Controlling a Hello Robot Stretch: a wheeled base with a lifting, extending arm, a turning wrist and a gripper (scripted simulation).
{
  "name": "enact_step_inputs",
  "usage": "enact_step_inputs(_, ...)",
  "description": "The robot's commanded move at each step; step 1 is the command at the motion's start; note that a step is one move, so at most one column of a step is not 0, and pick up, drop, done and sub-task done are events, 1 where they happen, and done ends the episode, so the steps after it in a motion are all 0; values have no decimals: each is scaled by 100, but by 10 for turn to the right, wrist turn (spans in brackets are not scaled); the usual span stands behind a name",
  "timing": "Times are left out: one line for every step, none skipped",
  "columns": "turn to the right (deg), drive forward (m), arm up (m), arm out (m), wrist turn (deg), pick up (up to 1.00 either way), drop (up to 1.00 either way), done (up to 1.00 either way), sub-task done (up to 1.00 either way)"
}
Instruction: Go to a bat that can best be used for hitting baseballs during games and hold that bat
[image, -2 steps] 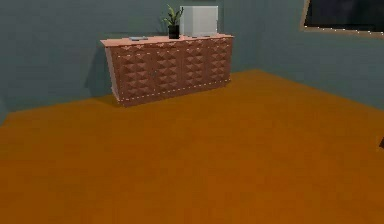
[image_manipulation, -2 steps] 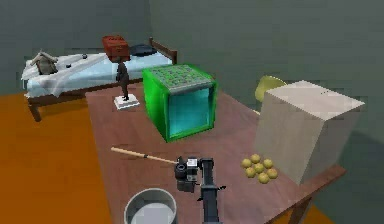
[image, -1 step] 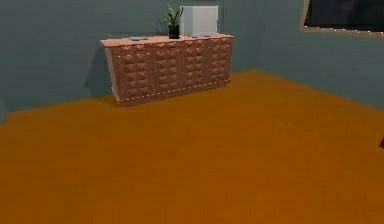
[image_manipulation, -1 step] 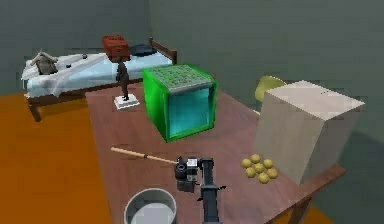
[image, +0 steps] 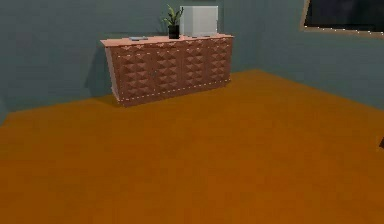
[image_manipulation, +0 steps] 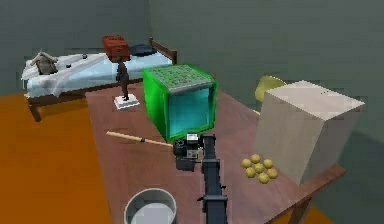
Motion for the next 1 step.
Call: enact_step_inputs(0, 0, 0, 0, 0, 0, 0, 100, 0)
